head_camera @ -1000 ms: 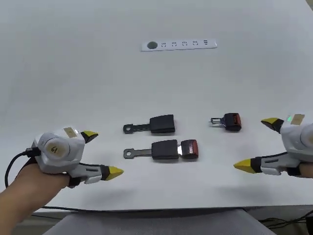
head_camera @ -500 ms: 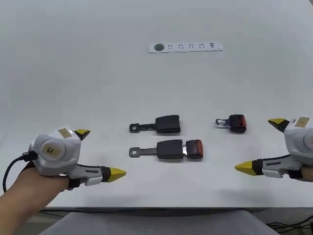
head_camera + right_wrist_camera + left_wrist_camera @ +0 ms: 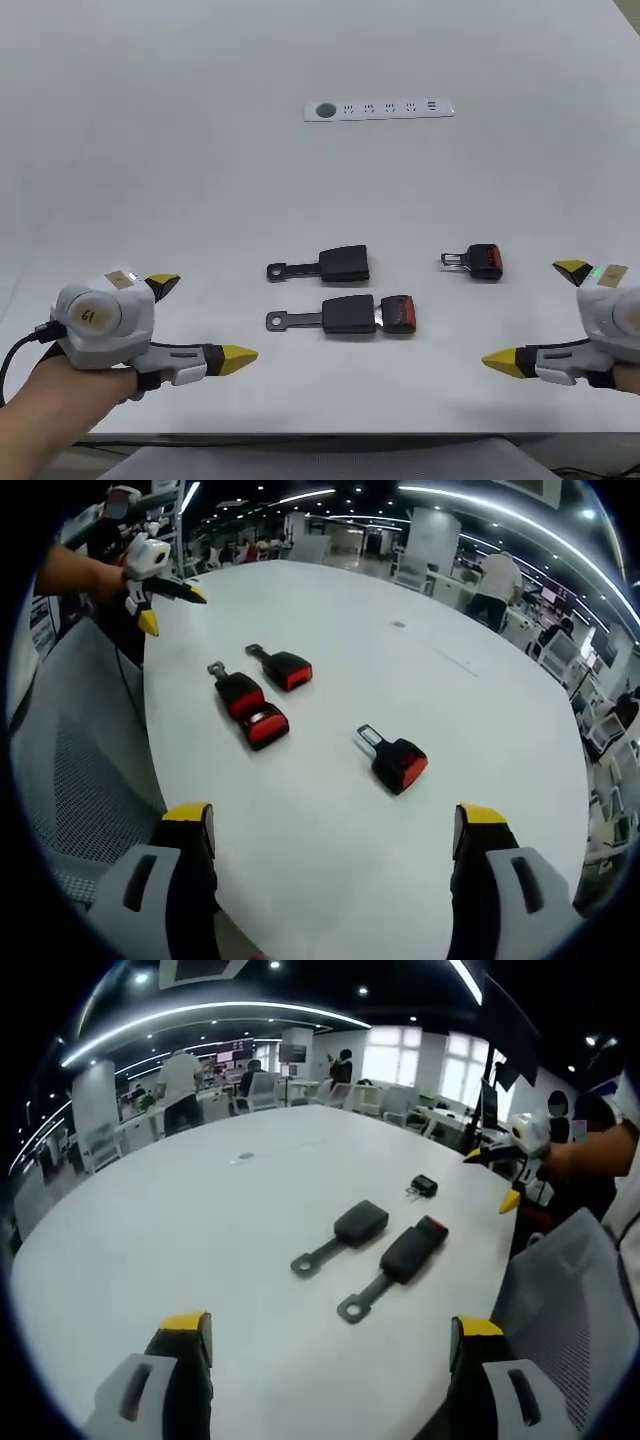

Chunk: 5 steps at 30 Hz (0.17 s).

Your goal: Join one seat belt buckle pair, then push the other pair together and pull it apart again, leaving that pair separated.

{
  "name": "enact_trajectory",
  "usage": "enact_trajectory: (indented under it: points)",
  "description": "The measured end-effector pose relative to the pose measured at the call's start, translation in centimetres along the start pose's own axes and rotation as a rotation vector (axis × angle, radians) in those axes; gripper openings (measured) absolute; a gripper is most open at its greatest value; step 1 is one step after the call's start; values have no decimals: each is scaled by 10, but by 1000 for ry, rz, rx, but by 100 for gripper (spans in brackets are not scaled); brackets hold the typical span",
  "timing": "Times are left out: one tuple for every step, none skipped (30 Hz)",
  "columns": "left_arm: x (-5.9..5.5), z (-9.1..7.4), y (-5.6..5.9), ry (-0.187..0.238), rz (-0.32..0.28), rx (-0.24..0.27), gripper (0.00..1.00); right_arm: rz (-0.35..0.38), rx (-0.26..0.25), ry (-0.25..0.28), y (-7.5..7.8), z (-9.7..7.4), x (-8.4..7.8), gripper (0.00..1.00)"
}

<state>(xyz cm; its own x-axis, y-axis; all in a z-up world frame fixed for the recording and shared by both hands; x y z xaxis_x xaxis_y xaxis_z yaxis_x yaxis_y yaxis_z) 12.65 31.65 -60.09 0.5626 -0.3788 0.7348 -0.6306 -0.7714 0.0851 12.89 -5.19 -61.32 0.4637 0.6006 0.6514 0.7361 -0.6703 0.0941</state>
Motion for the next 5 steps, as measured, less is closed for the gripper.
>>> enact_trajectory:
  points:
    - [0, 0, -1, -1, 3, 4, 100, 10, -3, 0, 0, 0, -1, 100]
    - [0, 0, -1, 0, 2, 4, 100, 14, -4, 0, 0, 0, -2, 100]
    - [0, 0, -1, 1, -1, 2, 100, 17, -3, 1, 0, -1, -2, 100]
    - [0, 0, -1, -3, 0, 3, 100, 21, -1, 0, 0, -1, -3, 100]
    - [-1, 0, 0, -4, 3, 4, 100, 23, -3, -1, 1, 0, -4, 100]
Point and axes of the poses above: the centre of the closed fingertips' face, and the gripper's own axes: z roughly forward along the fingers, y roughly to its right, x roughly out of its top, the point moved 1 cm from there along -z, roughly backward along the fingers, and after that the axes turned 3 degrees about -y, right-handed, at the moved point
